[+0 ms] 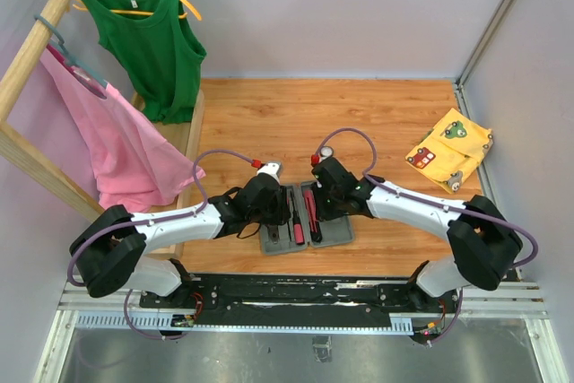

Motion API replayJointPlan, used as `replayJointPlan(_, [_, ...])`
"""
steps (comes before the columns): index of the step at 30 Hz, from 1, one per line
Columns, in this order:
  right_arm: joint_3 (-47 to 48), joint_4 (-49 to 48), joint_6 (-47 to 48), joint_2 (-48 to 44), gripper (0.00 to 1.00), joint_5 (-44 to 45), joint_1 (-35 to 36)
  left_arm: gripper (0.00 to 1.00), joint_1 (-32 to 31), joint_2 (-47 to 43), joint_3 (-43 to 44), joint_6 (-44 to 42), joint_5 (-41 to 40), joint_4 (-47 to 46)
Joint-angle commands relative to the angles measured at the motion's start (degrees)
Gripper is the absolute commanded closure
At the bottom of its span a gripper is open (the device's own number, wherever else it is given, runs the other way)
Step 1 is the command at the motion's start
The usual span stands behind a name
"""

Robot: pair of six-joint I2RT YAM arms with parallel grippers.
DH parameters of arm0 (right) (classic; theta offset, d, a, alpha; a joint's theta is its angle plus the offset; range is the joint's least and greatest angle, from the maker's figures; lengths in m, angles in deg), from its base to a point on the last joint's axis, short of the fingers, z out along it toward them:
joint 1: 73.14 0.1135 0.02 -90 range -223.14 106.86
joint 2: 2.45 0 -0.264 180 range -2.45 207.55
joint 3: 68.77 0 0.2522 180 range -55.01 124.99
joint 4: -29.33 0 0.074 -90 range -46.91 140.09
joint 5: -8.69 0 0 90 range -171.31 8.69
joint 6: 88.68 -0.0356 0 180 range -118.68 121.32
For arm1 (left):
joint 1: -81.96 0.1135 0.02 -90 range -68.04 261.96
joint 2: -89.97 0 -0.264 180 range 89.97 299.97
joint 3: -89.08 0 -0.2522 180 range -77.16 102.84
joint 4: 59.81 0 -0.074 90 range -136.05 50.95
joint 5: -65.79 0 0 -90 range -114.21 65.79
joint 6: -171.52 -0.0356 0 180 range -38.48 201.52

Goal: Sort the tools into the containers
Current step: Adjust the utility knife in the storage box.

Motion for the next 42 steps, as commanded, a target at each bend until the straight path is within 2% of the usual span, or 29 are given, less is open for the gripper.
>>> replayJointPlan(1, [2.4, -1.2, 0.8, 2.3, 0.84, -1.3, -0.9, 0.6, -0.6, 0.4, -0.5, -0.2, 0.0, -1.1])
replayJointPlan(15, [2.9, -2.1, 0.4, 5.8, 0.86, -1.4, -0.9, 0.61, -0.6, 0.7, -0.6, -0.5, 0.2, -1.5])
replayJointPlan(32, [3.7, 7.2, -0.8, 11.1, 0.99, -0.3, 1.0, 0.61, -0.6, 2.3, 0.5, -1.0, 0.6, -1.5])
replayJointPlan(42, [2.0, 8.9, -1.4, 17.8, 0.99, 1.9, 2.7, 0.62, -0.6, 3.3, 0.5, -1.0, 0.7, -1.9])
